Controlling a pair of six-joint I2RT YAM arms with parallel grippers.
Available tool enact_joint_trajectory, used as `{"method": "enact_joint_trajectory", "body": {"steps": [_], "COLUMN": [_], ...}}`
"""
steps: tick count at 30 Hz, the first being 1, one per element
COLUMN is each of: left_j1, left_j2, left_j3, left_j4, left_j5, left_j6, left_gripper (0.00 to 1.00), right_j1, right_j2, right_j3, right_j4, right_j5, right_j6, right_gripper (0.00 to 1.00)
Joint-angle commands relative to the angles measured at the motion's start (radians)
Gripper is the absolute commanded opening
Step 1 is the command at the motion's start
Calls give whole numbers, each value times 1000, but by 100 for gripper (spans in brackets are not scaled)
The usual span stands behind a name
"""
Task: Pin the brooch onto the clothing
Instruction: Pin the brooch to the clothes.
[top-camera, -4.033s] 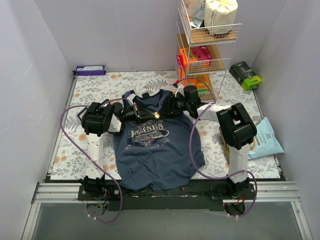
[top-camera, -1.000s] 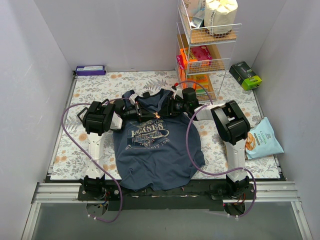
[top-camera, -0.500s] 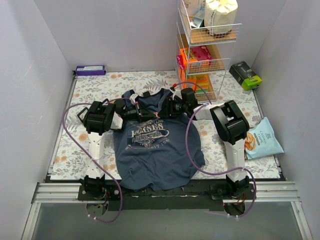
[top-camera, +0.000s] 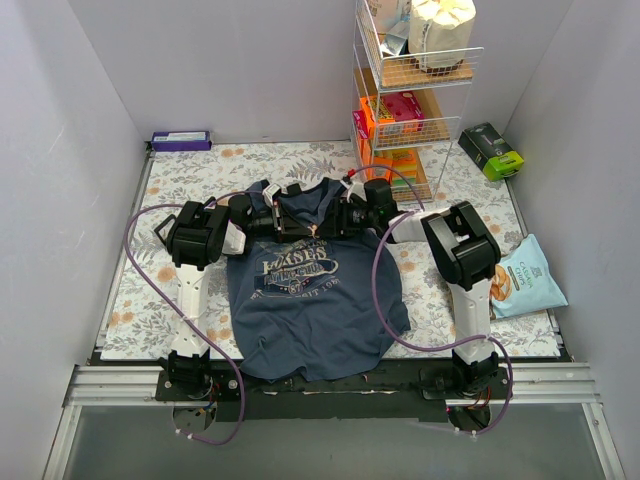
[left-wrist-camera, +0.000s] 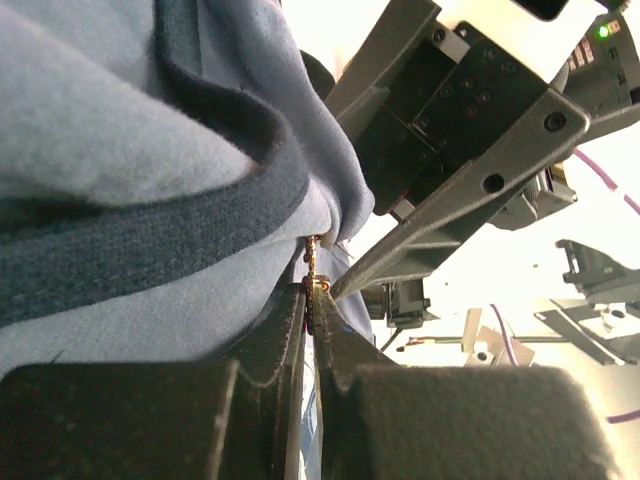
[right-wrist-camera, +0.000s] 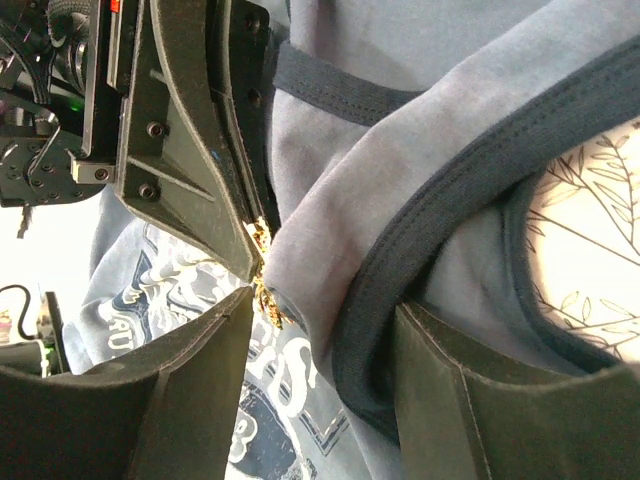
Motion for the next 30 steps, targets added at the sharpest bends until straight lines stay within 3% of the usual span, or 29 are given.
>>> {"method": "enact_joint_trajectory", "body": {"steps": [1,7,11,17,24,30], "left_j1": [-2,-2,-2,-2,-14,-25], "left_j2": [-6,21,43,38,-17,-9], "left_j3": [25,8,8,6,43,39], "left_j4": [15,144,169,39,-343,-313], "left_j5": [82,131,141,106,46,49], "left_j6": [73,78,84,217,504,484], "left_gripper": [0,0,0,0,0,0], "right_j1": [-28,-75,-86,-86,-86,-85], "right_j2": [-51,-25,16,60,88,96], "right_j3": [-31,-71,-58,-67,-77,-78], "right_j4": [74,227,241,318,326,317], "right_j5": [-76,-158,-186,-212,-207,-192], "right_j6": [56,137,143,199,202,194], "right_gripper": [63,63,62,62,61,59]}}
